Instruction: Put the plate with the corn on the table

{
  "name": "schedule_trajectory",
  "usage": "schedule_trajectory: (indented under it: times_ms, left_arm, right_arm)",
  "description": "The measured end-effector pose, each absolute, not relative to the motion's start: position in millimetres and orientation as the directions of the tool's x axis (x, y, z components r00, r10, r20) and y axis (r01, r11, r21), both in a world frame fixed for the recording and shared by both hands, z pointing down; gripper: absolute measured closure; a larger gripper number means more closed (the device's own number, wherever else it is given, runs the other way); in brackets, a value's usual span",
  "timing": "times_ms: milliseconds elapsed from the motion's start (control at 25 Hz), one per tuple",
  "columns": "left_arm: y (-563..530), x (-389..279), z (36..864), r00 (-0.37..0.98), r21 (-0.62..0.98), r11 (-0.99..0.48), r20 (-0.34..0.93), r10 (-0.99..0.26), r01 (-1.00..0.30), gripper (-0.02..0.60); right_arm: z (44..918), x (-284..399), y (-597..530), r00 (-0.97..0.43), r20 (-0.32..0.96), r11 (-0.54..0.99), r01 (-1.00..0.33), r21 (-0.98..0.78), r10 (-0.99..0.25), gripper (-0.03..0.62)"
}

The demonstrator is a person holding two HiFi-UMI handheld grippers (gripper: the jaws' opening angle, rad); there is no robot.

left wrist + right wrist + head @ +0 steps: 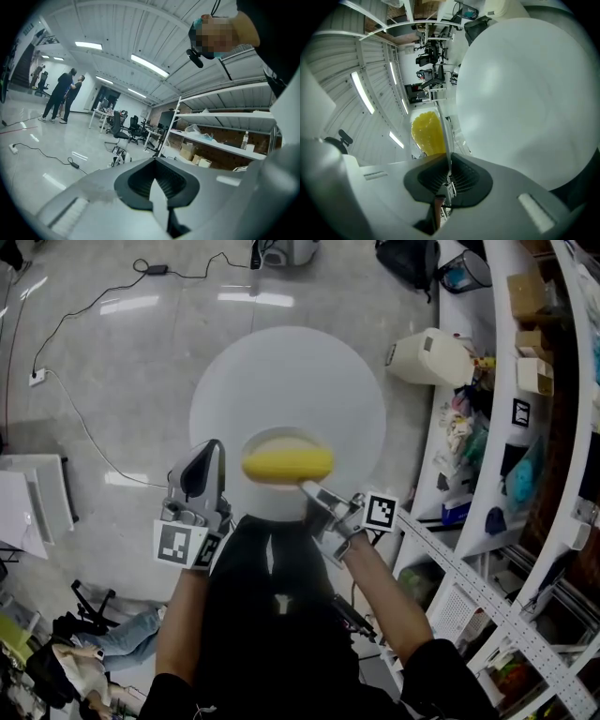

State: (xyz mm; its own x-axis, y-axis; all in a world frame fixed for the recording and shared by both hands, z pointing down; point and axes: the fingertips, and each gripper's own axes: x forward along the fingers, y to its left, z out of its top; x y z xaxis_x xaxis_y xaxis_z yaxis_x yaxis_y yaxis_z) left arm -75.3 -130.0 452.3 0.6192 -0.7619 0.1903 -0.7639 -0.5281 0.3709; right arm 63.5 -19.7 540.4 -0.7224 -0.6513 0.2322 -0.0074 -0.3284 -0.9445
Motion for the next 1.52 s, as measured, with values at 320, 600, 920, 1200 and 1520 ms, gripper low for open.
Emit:
schedule_trajectory:
  times_ms: [320,600,920,1200,1520]
  left_arm:
    - [-147.8,-71.8,474.2,0.628,0.375,-0.534,0.196,-0.753,-0.758,0.577]
    - [-149.1,-67.8,495.8,0.627,0.380,-0.527,0.212,-0.750,-0.760,0.577]
    - [-155.3,-61.8,514.3,0.615,0.395,-0.508,0.218,-0.758,-0.765,0.577]
    - [-156.6,-58.6,526.0,0.619,0.404,-0.505,0.231,-0.751,-0.763,0.577]
    - [-162.0,-55.0,533.1,0.616,0.412,-0.498,0.235,-0.752,-0.764,0.577]
  right_arm:
    - [569.4,67.6,-32.6,-0.712,0.234,-0.338,0.006,-0.941,-0.662,0.568]
    - [592.5,70.9,-36.6,-0.709,0.235,-0.350,0.017,-0.937,-0.665,0.568]
    - [619.0,77.4,-43.7,-0.713,0.248,-0.358,0.005,-0.934,-0.656,0.568]
    - [636.1,78.0,-51.6,-0.711,0.263,-0.370,-0.004,-0.929,-0.652,0.568]
    - [650.8,80.5,-53.2,-0.710,0.282,-0.404,0.005,-0.915,-0.646,0.568]
